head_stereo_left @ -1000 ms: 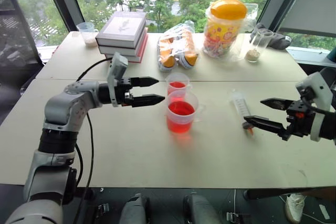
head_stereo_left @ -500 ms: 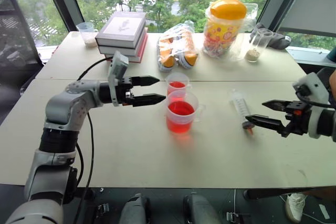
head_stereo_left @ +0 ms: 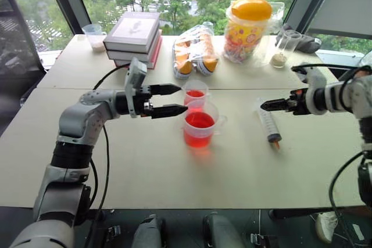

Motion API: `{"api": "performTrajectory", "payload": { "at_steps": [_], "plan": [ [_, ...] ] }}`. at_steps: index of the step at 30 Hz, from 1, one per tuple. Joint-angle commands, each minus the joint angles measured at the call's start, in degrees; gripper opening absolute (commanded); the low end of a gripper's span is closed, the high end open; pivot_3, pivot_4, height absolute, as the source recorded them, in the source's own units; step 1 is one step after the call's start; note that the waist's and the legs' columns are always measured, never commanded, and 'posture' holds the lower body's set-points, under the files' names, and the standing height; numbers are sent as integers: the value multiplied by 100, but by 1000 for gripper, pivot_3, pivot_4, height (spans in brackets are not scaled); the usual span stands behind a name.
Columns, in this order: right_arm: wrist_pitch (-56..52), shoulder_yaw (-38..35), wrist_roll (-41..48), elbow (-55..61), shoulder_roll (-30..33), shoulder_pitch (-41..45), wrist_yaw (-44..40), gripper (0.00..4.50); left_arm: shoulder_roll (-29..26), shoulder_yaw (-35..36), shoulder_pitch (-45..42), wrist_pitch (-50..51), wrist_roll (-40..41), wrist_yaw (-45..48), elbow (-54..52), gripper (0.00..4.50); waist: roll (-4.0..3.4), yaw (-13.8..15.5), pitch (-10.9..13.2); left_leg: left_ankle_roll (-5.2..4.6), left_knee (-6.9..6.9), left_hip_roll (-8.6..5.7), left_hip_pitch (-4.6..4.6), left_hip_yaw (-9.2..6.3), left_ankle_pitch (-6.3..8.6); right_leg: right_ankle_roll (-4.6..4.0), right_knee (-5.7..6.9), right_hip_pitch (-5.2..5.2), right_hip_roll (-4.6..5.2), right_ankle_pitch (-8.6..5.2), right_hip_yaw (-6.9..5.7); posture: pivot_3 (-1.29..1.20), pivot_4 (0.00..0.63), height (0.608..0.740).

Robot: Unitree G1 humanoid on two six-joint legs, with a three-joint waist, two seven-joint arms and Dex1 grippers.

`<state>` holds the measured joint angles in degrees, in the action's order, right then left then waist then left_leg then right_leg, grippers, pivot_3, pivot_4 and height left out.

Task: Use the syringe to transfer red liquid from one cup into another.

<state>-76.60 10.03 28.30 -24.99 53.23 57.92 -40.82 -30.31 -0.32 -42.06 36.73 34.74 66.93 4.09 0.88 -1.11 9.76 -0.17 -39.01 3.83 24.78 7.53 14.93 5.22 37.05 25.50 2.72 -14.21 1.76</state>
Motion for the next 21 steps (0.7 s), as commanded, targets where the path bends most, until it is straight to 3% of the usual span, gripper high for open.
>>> {"api": "performTrajectory", "payload": {
  "at_steps": [1,7,16,18,21],
  "plan": [
    [452,553,-660,-896,-156,546,-367,4426,-25,95,42,-74,34,-72,-251,4500,-1,20,0,0,0,0,5,0,0,6,0,4,0,3,-1,0,150,740],
    [1433,1407,-1762,-2316,-636,981,-931,4426,-69,200,223,-27,98,-258,-469,4500,-1,29,0,-1,-14,-1,58,-3,1,24,-1,43,2,10,-12,0,150,740],
    [2118,1300,-2570,-3631,-1237,1329,-1257,4426,-87,237,352,18,158,-449,-654,4500,-3,0,-1,3,-14,0,56,-3,-2,25,14,49,0,11,-13,0,150,740],
    [2196,1249,-2693,-3772,-1331,1375,-1278,3913,-86,228,351,11,155,-460,-655,4500,-3,-7,-1,5,-14,0,55,-3,-3,25,16,49,0,11,-12,0,150,740],
    [2237,1173,-2831,-3899,-1473,1425,-1330,2624,-86,215,340,-8,149,-458,-633,4500,-4,-13,-2,6,-14,0,53,-3,-4,25,19,48,-1,12,-12,0,150,740]
  ]
}}
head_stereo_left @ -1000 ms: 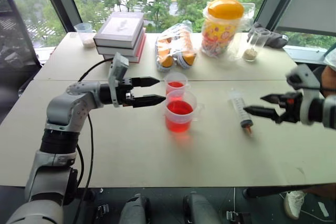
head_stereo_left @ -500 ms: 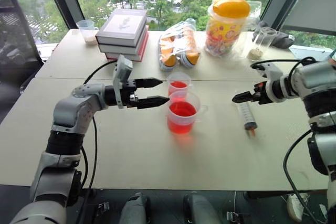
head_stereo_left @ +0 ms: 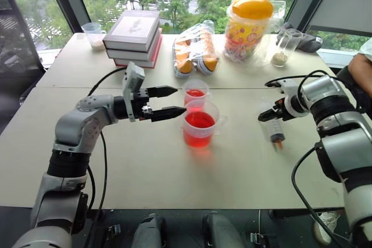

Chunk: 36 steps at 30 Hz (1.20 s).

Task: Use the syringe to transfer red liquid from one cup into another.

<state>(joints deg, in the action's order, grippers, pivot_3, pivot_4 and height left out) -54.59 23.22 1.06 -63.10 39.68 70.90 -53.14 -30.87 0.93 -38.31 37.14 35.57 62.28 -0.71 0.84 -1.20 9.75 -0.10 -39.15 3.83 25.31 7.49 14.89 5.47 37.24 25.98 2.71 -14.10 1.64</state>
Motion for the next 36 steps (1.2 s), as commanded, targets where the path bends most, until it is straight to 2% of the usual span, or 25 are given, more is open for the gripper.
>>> {"api": "performTrajectory", "payload": {
  "at_steps": [1,2,3,8,11,13,15,18,21,24,26,29,32,36],
  "plan": [
    [24,-184,-141,-118,-159,144,-118,2113,-36,89,-36,-57,63,15,-142,4500,0,-8,0,0,0,0,-1,0,0,0,1,0,-1,0,0,0,150,740],
    [10,-213,-178,-122,-196,155,-143,1643,-38,87,-40,-65,58,24,-128,4500,0,-14,0,0,0,1,-1,0,0,0,2,0,-1,0,0,0,150,740],
    [-10,-245,-210,-118,-223,162,-162,1399,-41,84,-40,-73,53,33,-118,4500,-1,-20,0,0,0,1,-2,0,0,0,2,0,-2,0,0,0,150,740],
    [-240,-476,-241,107,-181,153,-213,1398,-94,78,-84,-67,44,104,-72,4500,-1,-74,0,2,0,1,-2,-1,-1,0,4,-1,-1,0,0,0,150,740],
    [-267,-892,-117,708,21,42,31,1398,-154,86,-172,-68,35,172,-3,4500,-1,-103,0,3,1,1,-1,-1,-1,0,5,1,-1,0,0,0,150,740],
    [-483,-1385,188,1683,166,-161,47,1398,-183,69,-253,-120,-19,219,94,4500,-2,-107,0,3,1,1,0,-1,-1,1,5,2,-1,0,0,0,150,740],
    [-453,-2184,674,3118,207,-575,157,1398,-201,55,-364,-119,-41,237,183,4500,-3,-102,1,3,3,1,4,-1,-2,1,6,8,0,1,0,0,150,740],
    [-909,-3248,1327,5035,-44,-1035,527,1398,-269,60,-516,-110,-15,356,322,4500,-4,-97,1,4,6,2,8,-6,-2,2,7,11,-1,1,-5,0,150,740],
    [-688,-4475,2175,6650,-936,-1279,1183,1398,-286,-10,-750,-188,-86,537,609,4500,-3,-112,0,12,5,4,5,-7,-7,2,14,13,-4,0,-7,0,150,740],
    [-629,-5094,3014,7868,-1741,-1546,1599,1398,-224,-53,-1045,-256,-158,669,920,4500,-3,-92,-1,21,5,4,5,-15,-12,2,24,11,-4,0,-16,0,150,740],
    [-607,-5122,3384,8380,-2206,-1721,1920,1398,-251,-39,-1182,-318,-194,793,1118,4500,-1,-68,-2,21,2,3,5,-16,-12,1,25,8,-3,0,-17,0,150,740],
    [123,-4647,3509,9022,-2836,-2460,2056,1398,-183,-129,-1436,-448,-315,894,1397,4500,1,-54,-3,21,-2,2,2,-17,-12,1,24,1,-2,0,-18,0,150,740],
    [1247,-3770,3084,9154,-3168,-3492,1821,1398,-95,-190,-1644,-584,-440,956,1675,4500,1,-9,-3,20,-1,0,2,-18,-12,1,23,1,-2,0,-18,0,150,740],
    [2362,-2991,2594,8844,-3288,-4231,1741,1398,-4,-181,-1899,-709,-528,1041,1976,4500,0,8,-3,20,-2,-1,5,-19,-12,1,21,3,-3,0,-17,0,150,740]
  ]
}}
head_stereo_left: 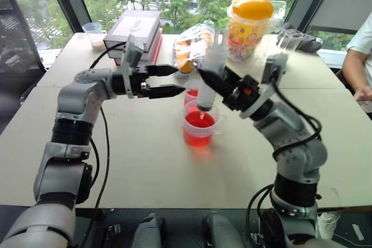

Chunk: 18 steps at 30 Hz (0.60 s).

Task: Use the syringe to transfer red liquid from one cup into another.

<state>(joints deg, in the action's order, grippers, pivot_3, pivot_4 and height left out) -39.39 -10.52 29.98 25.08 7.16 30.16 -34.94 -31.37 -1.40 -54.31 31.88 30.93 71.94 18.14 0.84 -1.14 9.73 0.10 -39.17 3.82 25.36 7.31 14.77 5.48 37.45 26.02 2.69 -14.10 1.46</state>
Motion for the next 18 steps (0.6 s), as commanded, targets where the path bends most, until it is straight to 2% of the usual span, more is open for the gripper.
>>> {"api": "performTrajectory", "payload": {
  "at_steps": [1,10,18],
  "plan": [
    [1066,549,-407,-58,-39,-293,-92,1398,81,51,-371,-228,-104,81,184,4500,0,5,0,0,0,0,-1,0,0,0,0,-1,0,0,0,0,150,740],
    [2204,1243,-888,-628,72,-1047,-112,1398,482,50,-944,-639,-376,89,914,4500,1,18,0,0,-1,0,-3,-3,0,0,-2,-5,-2,0,0,0,150,740],
    [2569,1462,-1061,-920,189,-1207,-63,1398,723,-16,-1183,-822,-557,395,1241,4500,3,5,-1,0,-1,1,-6,-6,0,0,-2,-9,-4,0,-2,0,150,740]
  ]
}}
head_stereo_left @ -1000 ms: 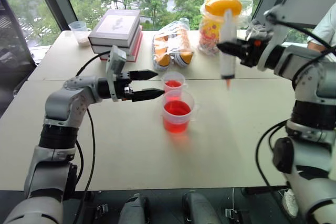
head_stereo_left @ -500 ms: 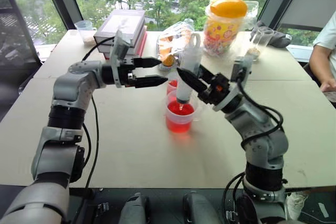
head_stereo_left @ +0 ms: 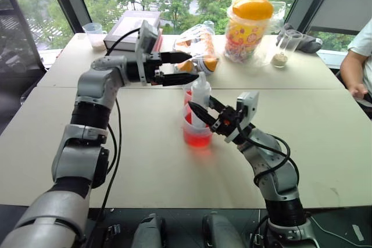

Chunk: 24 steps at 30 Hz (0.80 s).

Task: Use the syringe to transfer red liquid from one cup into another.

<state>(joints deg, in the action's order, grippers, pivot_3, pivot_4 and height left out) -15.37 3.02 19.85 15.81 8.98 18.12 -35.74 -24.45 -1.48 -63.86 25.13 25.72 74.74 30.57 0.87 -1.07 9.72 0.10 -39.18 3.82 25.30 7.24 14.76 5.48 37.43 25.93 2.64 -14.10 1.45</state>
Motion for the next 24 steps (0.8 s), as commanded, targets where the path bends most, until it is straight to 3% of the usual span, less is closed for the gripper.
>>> {"api": "performTrajectory", "payload": {
  "at_steps": [1,14,18,24],
  "plan": [
    [195,125,-61,-20,16,-4,25,1398,47,-8,-249,-153,-49,158,20,4500,0,-1,0,0,0,0,-3,0,0,0,0,-4,0,0,0,0,150,740],
    [312,218,-128,-169,104,129,113,1398,276,-157,-368,-351,-343,486,321,4500,1,4,0,-1,-1,0,-32,-3,1,-1,-8,-40,0,0,-1,0,150,740],
    [265,221,-134,-177,166,160,117,1398,378,-148,-413,-425,-402,489,460,3315,1,7,-1,-1,0,0,-52,-3,1,-2,-9,-59,0,-1,-1,0,150,740],
    [128,215,-65,-154,221,162,102,1398,431,-66,-510,-460,-409,530,572,211,1,6,-1,-1,0,0,-59,-3,1,-2,-9,-65,0,-1,0,0,150,740]
  ]
}}
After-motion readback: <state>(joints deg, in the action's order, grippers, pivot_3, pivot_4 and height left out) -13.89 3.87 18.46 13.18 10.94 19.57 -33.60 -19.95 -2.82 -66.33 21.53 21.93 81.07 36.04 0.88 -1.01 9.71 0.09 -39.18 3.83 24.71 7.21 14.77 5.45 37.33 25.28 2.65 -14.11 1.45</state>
